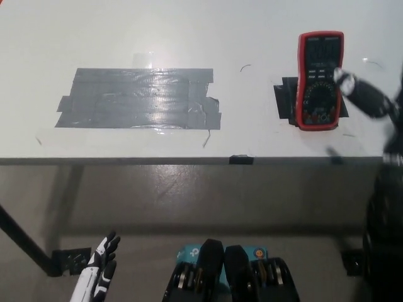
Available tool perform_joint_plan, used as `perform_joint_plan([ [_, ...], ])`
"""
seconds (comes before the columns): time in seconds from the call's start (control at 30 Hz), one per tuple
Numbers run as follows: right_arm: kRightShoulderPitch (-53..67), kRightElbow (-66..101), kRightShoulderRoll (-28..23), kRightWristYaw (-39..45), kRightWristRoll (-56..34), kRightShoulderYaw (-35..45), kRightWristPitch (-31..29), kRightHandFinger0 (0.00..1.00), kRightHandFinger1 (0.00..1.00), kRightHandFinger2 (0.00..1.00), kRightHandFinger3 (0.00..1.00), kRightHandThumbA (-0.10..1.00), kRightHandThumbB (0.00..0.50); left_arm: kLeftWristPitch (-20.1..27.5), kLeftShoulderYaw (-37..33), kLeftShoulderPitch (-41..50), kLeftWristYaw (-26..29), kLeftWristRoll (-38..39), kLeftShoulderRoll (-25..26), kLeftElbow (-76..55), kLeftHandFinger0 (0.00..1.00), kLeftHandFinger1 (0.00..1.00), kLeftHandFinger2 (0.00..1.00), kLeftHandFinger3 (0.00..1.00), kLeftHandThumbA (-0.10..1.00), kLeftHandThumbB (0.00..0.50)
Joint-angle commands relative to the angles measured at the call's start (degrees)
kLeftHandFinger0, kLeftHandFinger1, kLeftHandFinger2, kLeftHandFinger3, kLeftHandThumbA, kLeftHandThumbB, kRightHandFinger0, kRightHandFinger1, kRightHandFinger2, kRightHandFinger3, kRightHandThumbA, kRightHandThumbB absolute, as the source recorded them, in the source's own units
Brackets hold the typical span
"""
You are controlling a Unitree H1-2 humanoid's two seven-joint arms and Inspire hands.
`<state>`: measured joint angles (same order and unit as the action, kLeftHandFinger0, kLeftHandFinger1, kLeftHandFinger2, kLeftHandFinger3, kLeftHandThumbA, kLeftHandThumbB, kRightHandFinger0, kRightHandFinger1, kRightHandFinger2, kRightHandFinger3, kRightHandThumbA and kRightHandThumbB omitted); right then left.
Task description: The robot first picks the multimeter with right hand and then unfolds the black stand on the back of it using left hand
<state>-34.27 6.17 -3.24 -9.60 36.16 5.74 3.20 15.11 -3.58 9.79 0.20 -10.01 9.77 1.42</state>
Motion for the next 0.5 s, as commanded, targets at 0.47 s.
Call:
perform_joint_plan([
  [0.47,-29.7,-41.0,-2.1,-6.8,-5.6,3.6,17.0,1.0,1.0,1.0,1.0,1.0,0.461,1.6,0.4,0.1,-0.4,-1.0,1.6,0.8,1.0,1.0,1.0,1.0,1.0,0.174],
])
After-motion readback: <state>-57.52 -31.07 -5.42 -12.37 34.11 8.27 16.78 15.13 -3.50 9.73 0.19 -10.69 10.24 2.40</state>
